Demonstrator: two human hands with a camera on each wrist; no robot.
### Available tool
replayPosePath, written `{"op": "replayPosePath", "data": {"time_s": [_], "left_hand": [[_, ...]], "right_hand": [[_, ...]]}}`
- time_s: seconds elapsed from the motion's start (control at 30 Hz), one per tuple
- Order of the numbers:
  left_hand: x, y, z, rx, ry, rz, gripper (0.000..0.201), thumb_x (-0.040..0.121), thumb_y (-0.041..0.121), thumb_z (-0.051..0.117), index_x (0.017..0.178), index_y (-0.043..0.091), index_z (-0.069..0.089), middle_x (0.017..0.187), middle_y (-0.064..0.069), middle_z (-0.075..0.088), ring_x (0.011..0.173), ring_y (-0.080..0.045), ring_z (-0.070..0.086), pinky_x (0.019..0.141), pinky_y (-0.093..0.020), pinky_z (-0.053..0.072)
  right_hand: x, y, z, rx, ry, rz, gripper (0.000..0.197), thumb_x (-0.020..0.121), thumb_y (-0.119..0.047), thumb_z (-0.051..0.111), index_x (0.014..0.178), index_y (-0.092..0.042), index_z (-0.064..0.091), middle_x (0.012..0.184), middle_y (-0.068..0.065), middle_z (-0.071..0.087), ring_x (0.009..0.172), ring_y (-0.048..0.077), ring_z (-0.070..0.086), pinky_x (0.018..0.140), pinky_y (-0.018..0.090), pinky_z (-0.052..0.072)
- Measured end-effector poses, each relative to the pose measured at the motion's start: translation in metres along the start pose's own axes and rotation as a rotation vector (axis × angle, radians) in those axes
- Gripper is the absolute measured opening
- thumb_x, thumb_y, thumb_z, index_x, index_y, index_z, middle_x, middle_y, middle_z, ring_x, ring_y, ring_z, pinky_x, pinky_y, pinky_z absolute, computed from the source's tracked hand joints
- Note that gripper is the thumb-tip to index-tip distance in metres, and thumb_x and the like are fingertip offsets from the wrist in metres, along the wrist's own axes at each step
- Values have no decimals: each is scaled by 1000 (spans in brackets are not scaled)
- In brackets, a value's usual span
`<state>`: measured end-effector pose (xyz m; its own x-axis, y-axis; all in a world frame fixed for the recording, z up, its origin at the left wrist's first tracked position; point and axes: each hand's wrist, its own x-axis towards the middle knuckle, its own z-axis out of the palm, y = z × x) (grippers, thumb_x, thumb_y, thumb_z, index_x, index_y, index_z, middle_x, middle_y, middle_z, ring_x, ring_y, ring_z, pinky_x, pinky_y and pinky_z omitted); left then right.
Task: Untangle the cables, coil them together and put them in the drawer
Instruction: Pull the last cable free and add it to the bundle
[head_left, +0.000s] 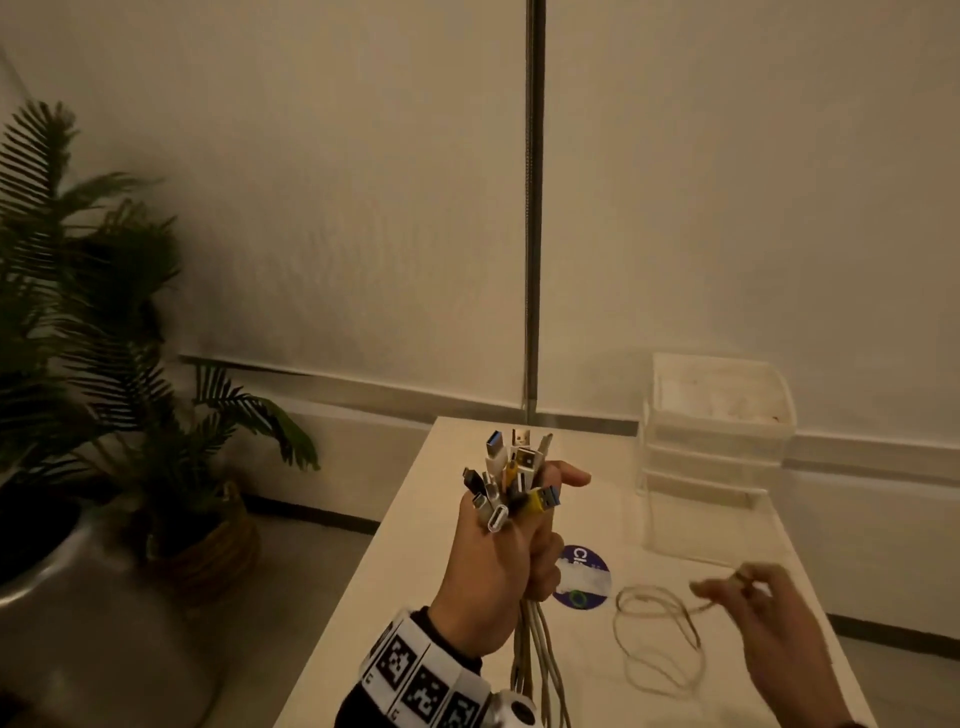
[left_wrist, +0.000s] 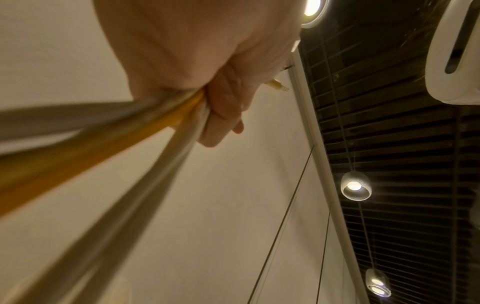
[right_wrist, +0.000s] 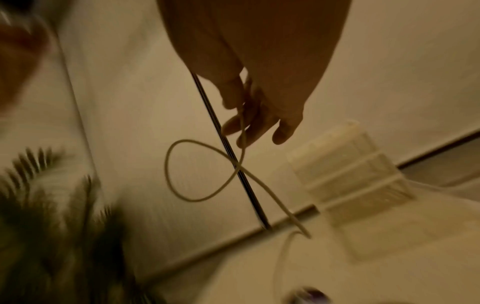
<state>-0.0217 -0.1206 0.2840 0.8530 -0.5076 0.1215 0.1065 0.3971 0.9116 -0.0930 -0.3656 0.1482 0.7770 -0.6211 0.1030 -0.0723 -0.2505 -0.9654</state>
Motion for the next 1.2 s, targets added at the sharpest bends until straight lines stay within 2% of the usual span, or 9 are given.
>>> {"op": "replayPosePath", "data": {"time_s": [0.07, 0.17, 0.4, 0.53, 0.67, 0.8, 1.07, 1.13, 1.2], "left_hand": [[3, -1, 4, -15, -22, -10, 24, 90, 32, 60, 98, 12, 71, 59, -6, 14, 45, -13, 11, 44, -22, 15], [7, -4, 10, -3, -61, 1, 26, 89, 32, 61, 101, 11, 70, 52, 1, 25, 45, -14, 12, 44, -24, 13], [10, -11, 15, 39, -101, -3, 32, 81, 29, 64, 105, 8, 70, 49, 10, 43, 47, -17, 11, 44, -24, 15], [12, -16, 14, 81, -81, -2, 34, 82, 28, 67, 109, 7, 68, 50, 5, 41, 44, -14, 16, 42, -20, 22], [15, -16, 10, 89, -29, -5, 20, 89, 20, 66, 108, 14, 70, 54, -5, 25, 43, -14, 18, 42, -22, 20], [17, -14, 6, 89, -21, 9, 21, 91, 14, 62, 109, 23, 71, 62, -13, 23, 45, -15, 18, 42, -23, 20], [14, -23, 12, 140, -133, -38, 52, 69, 41, 79, 112, 14, 70, 78, -35, 58, 59, -30, 53, 48, -26, 35], [11, -25, 16, 145, -110, -20, 39, 75, 41, 79, 106, 17, 74, 94, -34, 66, 71, -36, 60, 52, -32, 39], [10, -25, 20, 159, -63, 2, 19, 87, 28, 67, 97, 15, 76, 80, -22, 70, 61, -28, 64, 51, -29, 45]], "right_hand": [[3, -43, -8, 193, 94, -49, 18, 89, -3, 61, 90, -18, 51, 79, 12, 74, 84, 20, 70, 81, 20, 52], [-8, -100, -10, 239, 96, -209, 21, 88, 2, 60, 91, -17, 54, 80, 13, 65, 68, 25, 65, 61, 21, 56], [-32, -133, 23, 322, 6, -223, 10, 95, -20, 48, 104, -20, 52, 67, 11, 64, 43, 19, 37, 40, 28, 32], [-42, -137, 38, 195, -114, -264, 21, 97, -28, 43, 107, -40, 56, 56, 4, 45, 51, 13, 38, 48, 26, 34], [-50, -148, 40, 170, -276, -223, 21, 101, -10, 39, 115, -19, 52, 79, 7, 68, 59, 11, 54, 57, 16, 45], [-57, -160, 43, 265, -215, -184, 8, 98, -13, 46, 103, -7, 49, 90, 2, 75, 61, 23, 63, 56, 20, 49], [-70, -165, 58, 358, -80, -243, 6, 84, -7, 65, 83, -10, 70, 76, 3, 71, 57, 10, 62, 55, 20, 52], [-74, -161, 62, 314, -74, -261, 16, 84, 3, 64, 83, -11, 72, 74, 0, 72, 58, 7, 63, 55, 17, 51], [-77, -157, 64, 255, -83, -293, 23, 85, 4, 63, 92, -16, 73, 82, -4, 71, 60, 11, 64, 56, 16, 51]]}}
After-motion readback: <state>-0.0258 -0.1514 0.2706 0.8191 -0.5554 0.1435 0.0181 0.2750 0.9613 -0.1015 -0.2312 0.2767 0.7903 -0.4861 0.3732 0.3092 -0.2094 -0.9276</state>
